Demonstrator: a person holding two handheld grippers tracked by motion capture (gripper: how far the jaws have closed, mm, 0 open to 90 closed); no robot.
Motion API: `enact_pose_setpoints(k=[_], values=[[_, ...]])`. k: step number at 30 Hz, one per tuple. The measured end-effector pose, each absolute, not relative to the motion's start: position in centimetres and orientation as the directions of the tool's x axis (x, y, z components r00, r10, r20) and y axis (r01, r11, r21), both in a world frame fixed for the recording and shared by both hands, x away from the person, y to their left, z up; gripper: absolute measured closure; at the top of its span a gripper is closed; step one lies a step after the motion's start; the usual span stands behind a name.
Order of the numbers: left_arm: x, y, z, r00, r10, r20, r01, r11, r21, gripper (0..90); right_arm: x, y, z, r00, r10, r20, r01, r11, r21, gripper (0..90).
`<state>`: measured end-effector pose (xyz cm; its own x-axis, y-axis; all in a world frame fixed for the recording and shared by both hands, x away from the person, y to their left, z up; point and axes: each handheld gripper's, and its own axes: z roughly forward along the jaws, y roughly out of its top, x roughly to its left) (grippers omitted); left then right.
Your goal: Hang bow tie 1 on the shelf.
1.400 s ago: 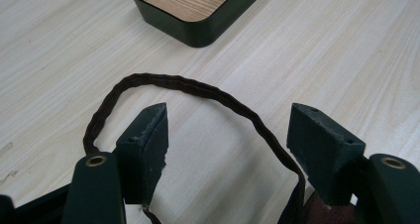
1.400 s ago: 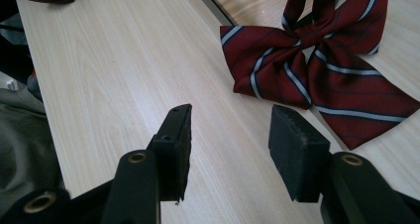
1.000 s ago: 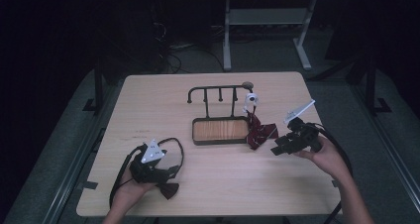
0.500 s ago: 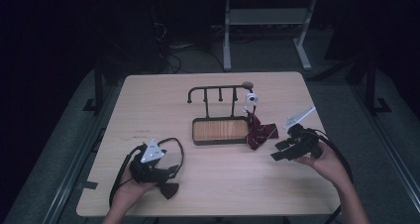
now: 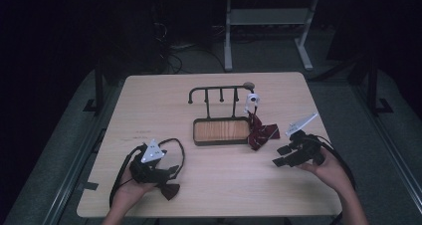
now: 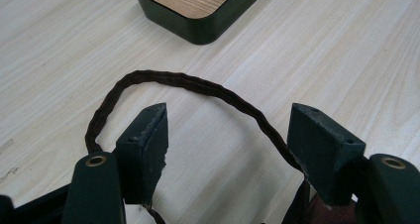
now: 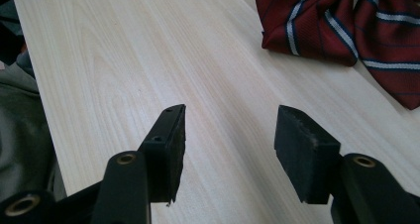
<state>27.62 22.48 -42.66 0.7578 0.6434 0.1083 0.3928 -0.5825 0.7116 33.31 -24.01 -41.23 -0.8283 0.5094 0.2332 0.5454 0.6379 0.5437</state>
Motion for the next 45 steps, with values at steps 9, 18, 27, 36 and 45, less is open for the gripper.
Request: enact_pose_setpoints(k=[9, 18, 27, 36, 45], values=[[27.6, 22.4, -42.5, 0.759, 0.641, 0.114, 0.391, -0.588, 0.708, 32.9, 32.7, -23.9, -41.5, -0.824, 0.516, 0.235, 0.551, 0.633, 0.543, 44.2], [27.8, 22.4, -42.1, 0.763, 0.638, 0.106, 0.397, -0.592, 0.701, 34.8, 32.4, -23.8, -41.9, -0.823, 0.518, 0.232, 0.553, 0.641, 0.532, 42.1], [29.1, 23.3, -40.9, 0.754, 0.648, 0.111, 0.41, -0.595, 0.691, 41.6, 31.9, -24.6, -41.5, -0.818, 0.528, 0.229, 0.556, 0.624, 0.55, 41.2], [31.8, 24.7, -40.8, 0.718, 0.689, 0.098, 0.483, -0.595, 0.643, 45.8, 31.9, -24.2, -41.7, -0.825, 0.519, 0.223, 0.548, 0.637, 0.542, 40.8], [33.8, 25.4, -41.6, 0.681, 0.73, 0.05, 0.555, -0.56, 0.616, 51.3, 31.9, -24.1, -41.8, -0.828, 0.516, 0.219, 0.543, 0.643, 0.54, 40.7]])
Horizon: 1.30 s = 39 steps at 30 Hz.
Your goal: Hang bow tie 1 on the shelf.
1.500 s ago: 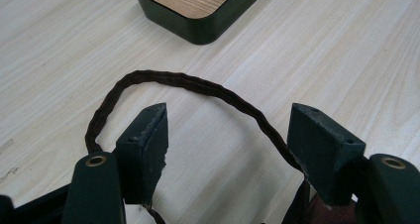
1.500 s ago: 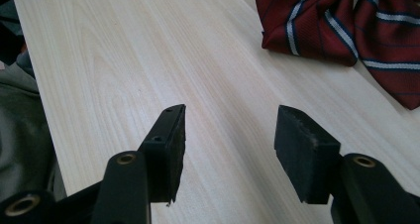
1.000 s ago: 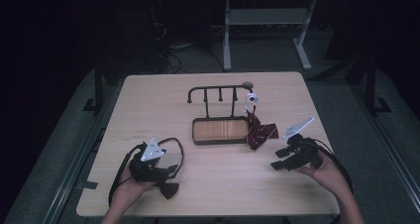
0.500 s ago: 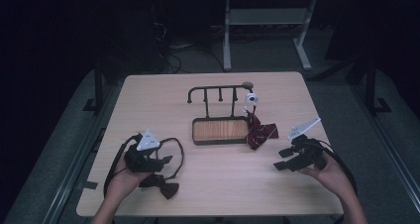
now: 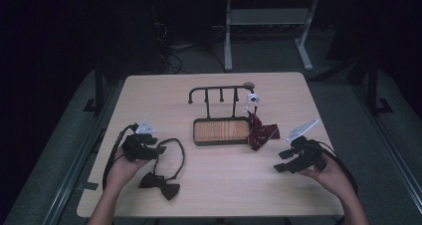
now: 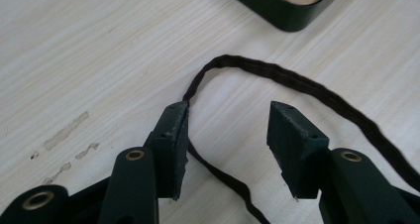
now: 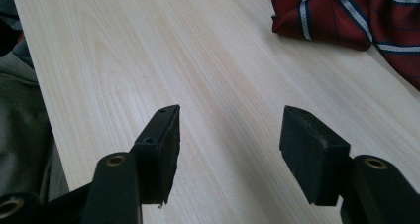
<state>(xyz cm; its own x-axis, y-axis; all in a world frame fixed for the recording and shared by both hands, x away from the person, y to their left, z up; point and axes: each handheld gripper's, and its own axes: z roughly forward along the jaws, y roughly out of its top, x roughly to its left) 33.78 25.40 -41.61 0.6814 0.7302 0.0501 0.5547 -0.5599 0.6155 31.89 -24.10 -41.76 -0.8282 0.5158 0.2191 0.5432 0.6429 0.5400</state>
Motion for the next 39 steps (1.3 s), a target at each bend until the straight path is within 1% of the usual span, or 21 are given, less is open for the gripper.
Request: enact_pose_setpoints(k=[16, 26, 33, 35, 39], values=[[35.2, 25.8, -43.7, 0.637, 0.769, 0.059, 0.626, -0.561, 0.542, 59.2, 31.9, -23.6, -42.0, -0.833, 0.514, 0.205, 0.536, 0.66, 0.526, 40.6], [35.6, 26.0, -44.4, 0.643, 0.764, 0.058, 0.641, -0.579, 0.504, 65.2, 31.9, -23.7, -42.1, -0.835, 0.512, 0.201, 0.534, 0.664, 0.523, 40.6], [35.6, 26.1, -44.6, 0.655, 0.754, 0.041, 0.643, -0.585, 0.495, 72.9, 31.8, -23.5, -42.0, -0.837, 0.51, 0.199, 0.53, 0.664, 0.527, 40.5], [35.6, 26.1, -44.6, 0.657, 0.753, 0.038, 0.642, -0.585, 0.495, 73.2, 31.9, -23.5, -42.1, -0.838, 0.507, 0.202, 0.529, 0.665, 0.528, 40.3], [35.6, 26.0, -44.7, 0.661, 0.75, 0.03, 0.641, -0.585, 0.497, 78.6, 31.8, -23.4, -42.0, -0.844, 0.502, 0.191, 0.518, 0.669, 0.533, 40.1]])
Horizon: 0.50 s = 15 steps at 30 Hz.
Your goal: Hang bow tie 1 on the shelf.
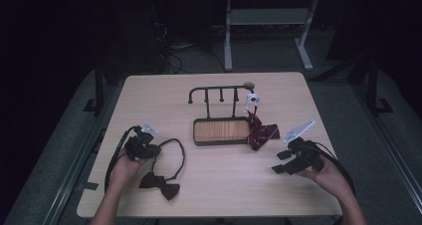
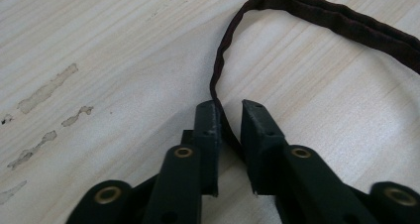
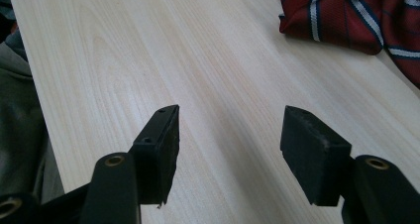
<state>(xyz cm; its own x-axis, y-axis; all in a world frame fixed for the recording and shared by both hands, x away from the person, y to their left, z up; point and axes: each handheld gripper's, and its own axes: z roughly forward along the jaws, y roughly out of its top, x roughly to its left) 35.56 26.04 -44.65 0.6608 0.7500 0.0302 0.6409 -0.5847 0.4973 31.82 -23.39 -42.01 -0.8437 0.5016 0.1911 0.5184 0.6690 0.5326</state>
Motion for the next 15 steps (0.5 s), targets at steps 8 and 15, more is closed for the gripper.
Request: enact_pose_setpoints(k=[8, 15], values=[[35.31, 25.66, -44.64, 0.686, 0.726, 0.053, 0.616, -0.618, 0.488, 89.6, 31.81, -23.35, -42.04, -0.844, 0.502, 0.191, 0.518, 0.668, 0.534, 39.7], [35.21, 25.62, -44.61, 0.696, 0.717, 0.037, 0.613, -0.62, 0.49, 89.8, 31.81, -23.37, -42.14, -0.839, 0.506, 0.201, 0.528, 0.665, 0.528, 39.5]])
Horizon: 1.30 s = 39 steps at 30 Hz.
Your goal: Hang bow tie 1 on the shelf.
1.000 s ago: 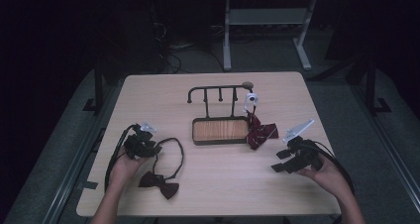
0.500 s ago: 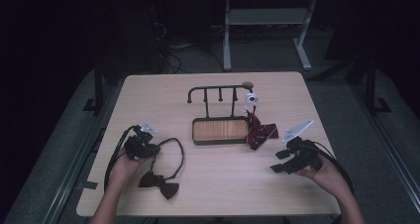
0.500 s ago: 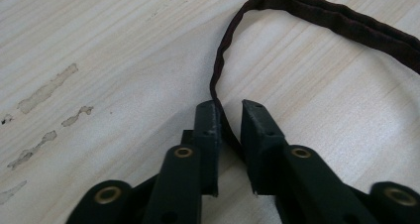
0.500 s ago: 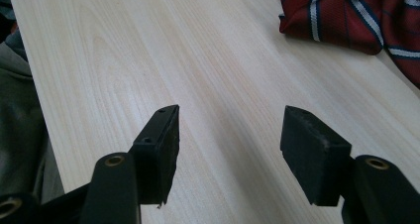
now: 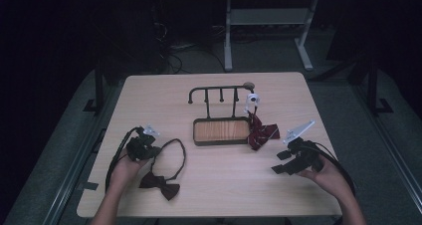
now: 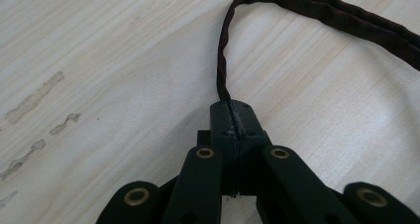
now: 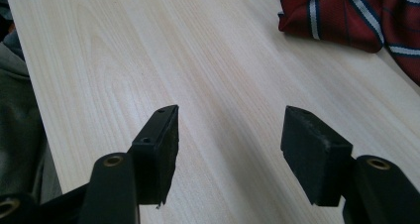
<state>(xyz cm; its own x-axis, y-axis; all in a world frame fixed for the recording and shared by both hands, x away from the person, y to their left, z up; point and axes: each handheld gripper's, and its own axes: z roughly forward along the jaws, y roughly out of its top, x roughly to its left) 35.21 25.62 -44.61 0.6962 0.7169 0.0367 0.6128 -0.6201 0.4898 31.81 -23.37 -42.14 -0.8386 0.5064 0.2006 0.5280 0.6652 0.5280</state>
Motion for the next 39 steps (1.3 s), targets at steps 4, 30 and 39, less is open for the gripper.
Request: enact_pose_setpoints(k=[4, 30, 39], values=[[35.1, 25.8, -44.4, 0.699, 0.715, 0.011, 0.61, -0.605, 0.512, 89.8, 31.8, -23.5, -42.2, -0.837, 0.511, 0.198, 0.531, 0.667, 0.523, 39.4], [33.8, 26.0, -41.9, 0.739, 0.673, -0.037, 0.56, -0.582, 0.59, 89.8, 32.0, -23.8, -42.7, -0.829, 0.521, 0.204, 0.544, 0.663, 0.515, 39.1], [33.4, 25.8, -40.9, 0.756, 0.654, -0.032, 0.534, -0.588, 0.608, 89.8, 32.0, -24.3, -42.5, -0.823, 0.528, 0.209, 0.549, 0.649, 0.527, 39.1]])
